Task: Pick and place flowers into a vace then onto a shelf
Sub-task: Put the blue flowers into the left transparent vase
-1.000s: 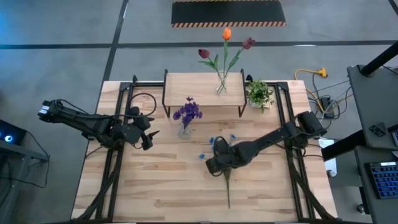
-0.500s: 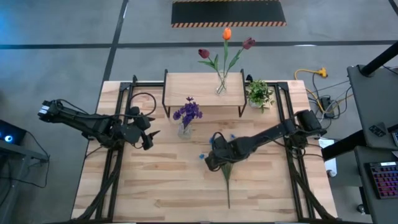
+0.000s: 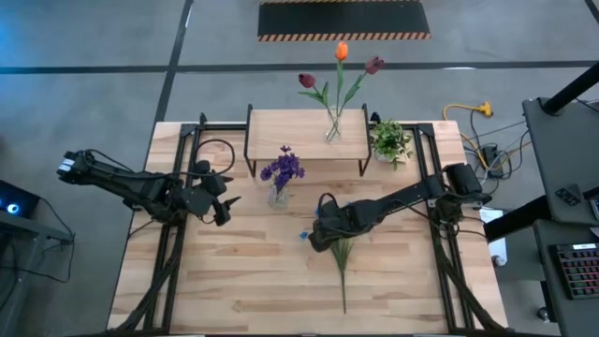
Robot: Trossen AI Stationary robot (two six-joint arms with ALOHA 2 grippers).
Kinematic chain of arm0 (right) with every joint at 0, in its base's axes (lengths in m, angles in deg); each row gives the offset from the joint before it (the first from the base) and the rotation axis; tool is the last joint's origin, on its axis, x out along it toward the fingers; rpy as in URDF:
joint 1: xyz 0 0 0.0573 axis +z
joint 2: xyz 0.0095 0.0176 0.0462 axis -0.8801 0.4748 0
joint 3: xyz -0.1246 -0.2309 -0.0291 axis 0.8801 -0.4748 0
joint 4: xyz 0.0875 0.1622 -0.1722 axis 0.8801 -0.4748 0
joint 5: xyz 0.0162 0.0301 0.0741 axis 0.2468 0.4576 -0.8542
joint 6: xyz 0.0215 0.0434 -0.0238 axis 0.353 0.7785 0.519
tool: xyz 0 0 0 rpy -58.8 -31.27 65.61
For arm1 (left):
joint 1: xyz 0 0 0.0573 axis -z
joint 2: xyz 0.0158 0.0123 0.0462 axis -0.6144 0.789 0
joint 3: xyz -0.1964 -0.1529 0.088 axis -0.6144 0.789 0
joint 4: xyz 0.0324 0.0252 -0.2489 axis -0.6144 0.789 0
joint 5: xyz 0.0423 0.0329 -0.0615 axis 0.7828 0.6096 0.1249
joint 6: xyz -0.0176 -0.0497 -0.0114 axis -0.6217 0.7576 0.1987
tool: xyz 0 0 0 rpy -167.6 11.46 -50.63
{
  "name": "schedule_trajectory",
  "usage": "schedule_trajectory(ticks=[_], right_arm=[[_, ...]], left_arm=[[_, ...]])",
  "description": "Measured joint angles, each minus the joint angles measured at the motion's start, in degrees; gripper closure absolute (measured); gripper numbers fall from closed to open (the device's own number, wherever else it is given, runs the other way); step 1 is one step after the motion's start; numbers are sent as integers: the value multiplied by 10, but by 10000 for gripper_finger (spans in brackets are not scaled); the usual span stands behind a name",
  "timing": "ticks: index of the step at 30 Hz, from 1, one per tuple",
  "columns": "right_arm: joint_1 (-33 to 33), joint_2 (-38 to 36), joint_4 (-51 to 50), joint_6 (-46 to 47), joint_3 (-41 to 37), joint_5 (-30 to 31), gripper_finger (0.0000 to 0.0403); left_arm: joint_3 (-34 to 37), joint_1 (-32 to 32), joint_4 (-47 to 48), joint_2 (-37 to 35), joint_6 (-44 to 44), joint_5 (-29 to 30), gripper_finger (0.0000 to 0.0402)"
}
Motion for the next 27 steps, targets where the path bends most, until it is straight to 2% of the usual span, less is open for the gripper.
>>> schedule_trajectory(ticks=[6,16,20,27], right_arm=[[-13,0,1,-14,0,-23,280],[-16,2,4,-23,0,-26,280],[-11,-7,-2,3,0,-32,280],[19,-21,-90,90,3,-36,280]], left_arm=[[0,0,0,0,0,0,135],[0,0,0,0,1,0,135],[0,0,0,0,1,0,135],[0,0,0,0,1,0,135]])
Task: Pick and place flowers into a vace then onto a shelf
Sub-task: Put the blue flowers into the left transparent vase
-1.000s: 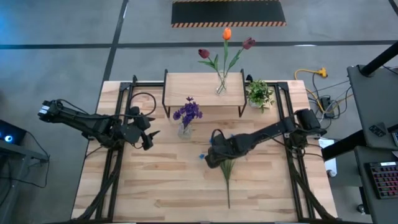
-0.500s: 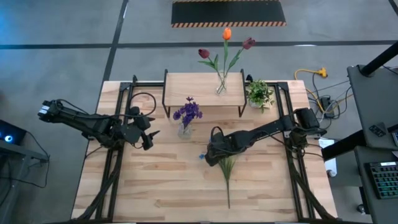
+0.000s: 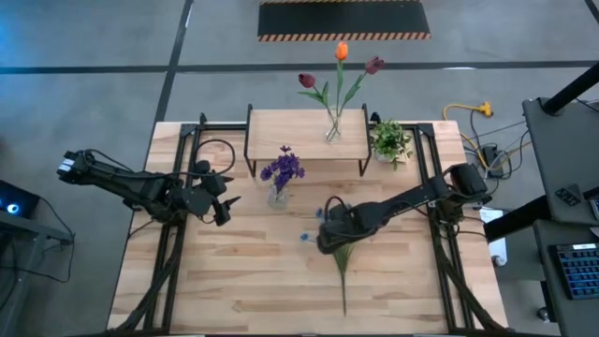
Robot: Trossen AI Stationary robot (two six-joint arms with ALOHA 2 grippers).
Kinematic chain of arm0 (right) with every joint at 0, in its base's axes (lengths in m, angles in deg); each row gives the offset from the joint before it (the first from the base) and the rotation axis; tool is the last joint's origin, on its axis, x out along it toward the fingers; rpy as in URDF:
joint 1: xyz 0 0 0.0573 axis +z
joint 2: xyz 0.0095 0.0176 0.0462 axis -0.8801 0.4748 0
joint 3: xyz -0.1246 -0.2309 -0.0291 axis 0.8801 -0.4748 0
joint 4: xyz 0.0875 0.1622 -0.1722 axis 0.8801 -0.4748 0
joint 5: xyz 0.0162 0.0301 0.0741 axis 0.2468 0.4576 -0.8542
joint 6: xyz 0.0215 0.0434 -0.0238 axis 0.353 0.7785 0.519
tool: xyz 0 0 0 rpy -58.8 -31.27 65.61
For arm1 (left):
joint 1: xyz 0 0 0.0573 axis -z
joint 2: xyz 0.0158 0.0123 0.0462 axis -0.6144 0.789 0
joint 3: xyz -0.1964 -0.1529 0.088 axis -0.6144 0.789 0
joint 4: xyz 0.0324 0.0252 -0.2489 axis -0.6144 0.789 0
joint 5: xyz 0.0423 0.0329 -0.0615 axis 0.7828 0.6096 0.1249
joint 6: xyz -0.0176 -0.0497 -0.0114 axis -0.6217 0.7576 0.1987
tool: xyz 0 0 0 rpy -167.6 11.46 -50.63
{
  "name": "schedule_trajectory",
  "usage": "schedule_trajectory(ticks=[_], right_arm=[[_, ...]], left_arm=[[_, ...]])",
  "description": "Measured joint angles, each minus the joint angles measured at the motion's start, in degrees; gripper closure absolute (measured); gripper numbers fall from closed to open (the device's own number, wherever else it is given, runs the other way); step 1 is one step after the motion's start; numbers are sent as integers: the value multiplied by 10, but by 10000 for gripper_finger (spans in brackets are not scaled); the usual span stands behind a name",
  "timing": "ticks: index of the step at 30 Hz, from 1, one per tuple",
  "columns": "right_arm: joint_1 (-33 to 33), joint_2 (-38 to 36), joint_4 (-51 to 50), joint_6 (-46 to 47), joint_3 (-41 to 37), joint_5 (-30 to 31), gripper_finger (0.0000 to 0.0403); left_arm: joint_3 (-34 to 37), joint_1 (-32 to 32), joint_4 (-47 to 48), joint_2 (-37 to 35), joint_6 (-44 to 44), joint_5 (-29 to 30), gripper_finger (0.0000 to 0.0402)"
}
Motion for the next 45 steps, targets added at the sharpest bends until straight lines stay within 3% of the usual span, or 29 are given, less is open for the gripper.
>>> schedule_trajectory(ticks=[18,36,45], right_arm=[[-27,5,-21,33,-3,28,280],[-51,57,-13,10,-9,-7,281],[-51,62,-2,-20,-8,-3,331]], left_arm=[[0,0,0,1,-1,3,135],[0,0,-2,1,0,4,135],[0,0,0,1,0,4,135]])
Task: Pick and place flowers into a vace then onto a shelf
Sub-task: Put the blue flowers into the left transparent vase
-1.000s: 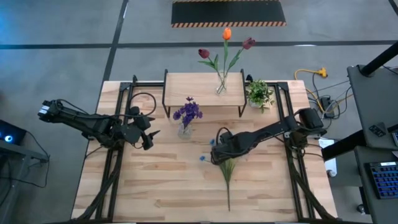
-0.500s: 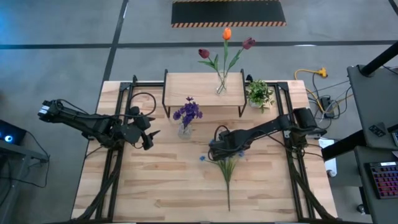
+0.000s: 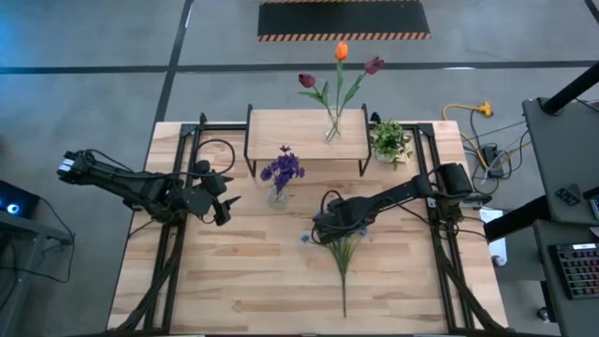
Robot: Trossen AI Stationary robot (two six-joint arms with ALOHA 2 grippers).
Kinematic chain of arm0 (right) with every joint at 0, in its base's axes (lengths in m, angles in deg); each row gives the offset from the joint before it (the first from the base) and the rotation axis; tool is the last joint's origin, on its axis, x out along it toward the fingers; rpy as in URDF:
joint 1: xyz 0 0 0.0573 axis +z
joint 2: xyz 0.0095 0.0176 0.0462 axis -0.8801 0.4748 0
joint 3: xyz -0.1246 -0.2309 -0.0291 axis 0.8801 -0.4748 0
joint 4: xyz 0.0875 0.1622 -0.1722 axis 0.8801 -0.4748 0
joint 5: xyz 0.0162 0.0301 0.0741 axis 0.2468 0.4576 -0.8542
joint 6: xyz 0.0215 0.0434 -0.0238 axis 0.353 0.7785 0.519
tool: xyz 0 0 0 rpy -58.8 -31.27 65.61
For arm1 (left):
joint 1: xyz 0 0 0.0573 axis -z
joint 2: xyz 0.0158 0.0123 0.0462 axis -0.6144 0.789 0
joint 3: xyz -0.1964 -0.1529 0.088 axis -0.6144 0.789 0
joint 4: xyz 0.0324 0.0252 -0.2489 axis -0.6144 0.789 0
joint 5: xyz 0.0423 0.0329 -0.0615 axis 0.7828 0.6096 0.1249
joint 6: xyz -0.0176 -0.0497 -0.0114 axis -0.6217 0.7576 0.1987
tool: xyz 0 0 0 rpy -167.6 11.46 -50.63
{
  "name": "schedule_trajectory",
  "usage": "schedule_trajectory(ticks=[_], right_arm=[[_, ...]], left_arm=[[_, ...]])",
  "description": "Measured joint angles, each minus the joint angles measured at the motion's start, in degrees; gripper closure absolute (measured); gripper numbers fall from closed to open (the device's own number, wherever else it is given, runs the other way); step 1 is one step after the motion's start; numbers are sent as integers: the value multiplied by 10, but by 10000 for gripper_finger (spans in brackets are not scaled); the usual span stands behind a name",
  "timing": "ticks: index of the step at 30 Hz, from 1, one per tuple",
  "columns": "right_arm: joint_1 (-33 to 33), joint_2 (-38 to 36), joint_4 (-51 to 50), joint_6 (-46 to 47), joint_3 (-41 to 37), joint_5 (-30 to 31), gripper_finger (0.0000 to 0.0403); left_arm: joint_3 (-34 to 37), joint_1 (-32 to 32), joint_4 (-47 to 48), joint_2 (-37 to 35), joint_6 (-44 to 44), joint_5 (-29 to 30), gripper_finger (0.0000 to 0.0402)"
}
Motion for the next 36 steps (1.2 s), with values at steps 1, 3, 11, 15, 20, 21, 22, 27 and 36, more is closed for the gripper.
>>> schedule_trajectory(ticks=[1,3,11,15,20,21,22,27,36], right_arm=[[0,-2,1,-3,0,2,341],[0,-5,0,-9,-1,11,360],[0,-22,-5,-17,-2,42,394],[0,-30,-6,-24,0,51,394],[0,-38,-6,-28,3,67,394],[0,-41,-6,-28,3,72,394],[0,-43,-7,-29,3,77,394],[1,-58,-7,-29,3,102,394],[15,-125,-16,-13,3,210,394]], left_arm=[[0,0,0,0,0,0,135],[0,0,0,0,0,0,135],[0,0,0,0,0,0,135],[0,0,0,0,0,1,135],[0,0,0,0,1,1,135],[0,0,0,0,1,1,135],[0,0,0,0,1,1,135],[0,0,0,0,1,1,135],[0,0,0,0,1,1,135]])
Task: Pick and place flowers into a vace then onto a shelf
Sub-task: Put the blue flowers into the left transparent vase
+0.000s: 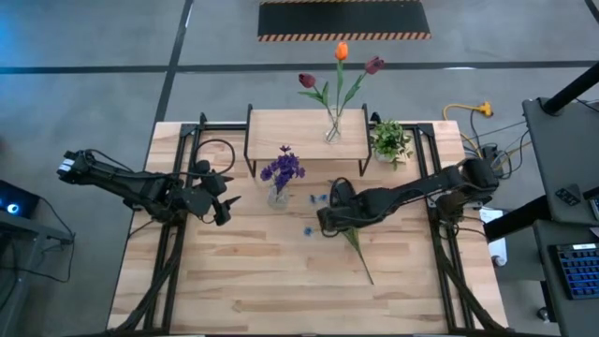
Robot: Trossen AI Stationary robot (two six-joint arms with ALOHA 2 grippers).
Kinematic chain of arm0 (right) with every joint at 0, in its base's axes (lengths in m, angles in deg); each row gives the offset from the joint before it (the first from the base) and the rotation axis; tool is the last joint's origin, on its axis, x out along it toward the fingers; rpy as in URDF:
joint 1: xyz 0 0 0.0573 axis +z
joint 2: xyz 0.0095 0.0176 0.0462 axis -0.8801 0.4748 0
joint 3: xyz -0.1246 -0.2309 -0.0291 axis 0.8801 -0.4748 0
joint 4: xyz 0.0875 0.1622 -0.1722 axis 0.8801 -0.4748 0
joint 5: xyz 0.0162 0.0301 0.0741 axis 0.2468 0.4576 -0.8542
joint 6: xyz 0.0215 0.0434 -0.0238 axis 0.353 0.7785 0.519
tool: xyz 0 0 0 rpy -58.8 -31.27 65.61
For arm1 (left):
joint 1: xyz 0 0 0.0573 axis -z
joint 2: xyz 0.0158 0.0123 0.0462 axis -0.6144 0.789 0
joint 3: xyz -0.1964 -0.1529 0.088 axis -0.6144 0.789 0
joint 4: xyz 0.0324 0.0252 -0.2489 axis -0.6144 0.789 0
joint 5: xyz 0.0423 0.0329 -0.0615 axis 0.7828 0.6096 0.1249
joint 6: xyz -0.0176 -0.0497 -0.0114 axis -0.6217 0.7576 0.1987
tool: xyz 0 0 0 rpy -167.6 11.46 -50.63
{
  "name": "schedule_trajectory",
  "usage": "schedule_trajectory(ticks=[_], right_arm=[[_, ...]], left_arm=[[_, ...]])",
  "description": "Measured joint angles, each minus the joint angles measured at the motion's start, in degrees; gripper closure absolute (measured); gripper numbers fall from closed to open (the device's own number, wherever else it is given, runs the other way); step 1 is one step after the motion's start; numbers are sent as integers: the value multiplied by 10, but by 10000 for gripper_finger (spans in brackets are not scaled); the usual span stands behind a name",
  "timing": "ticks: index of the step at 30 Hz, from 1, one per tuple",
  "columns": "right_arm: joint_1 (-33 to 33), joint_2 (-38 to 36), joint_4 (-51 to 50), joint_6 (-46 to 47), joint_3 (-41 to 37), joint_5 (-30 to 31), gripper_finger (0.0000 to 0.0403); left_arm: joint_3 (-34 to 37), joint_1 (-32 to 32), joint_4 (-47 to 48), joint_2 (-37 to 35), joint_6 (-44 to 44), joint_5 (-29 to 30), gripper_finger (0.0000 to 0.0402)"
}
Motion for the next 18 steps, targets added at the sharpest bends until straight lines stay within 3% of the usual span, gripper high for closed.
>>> schedule_trajectory(ticks=[18], right_arm=[[45,-175,-14,-41,0,195,395]], left_arm=[[0,0,0,-1,0,12,135]])
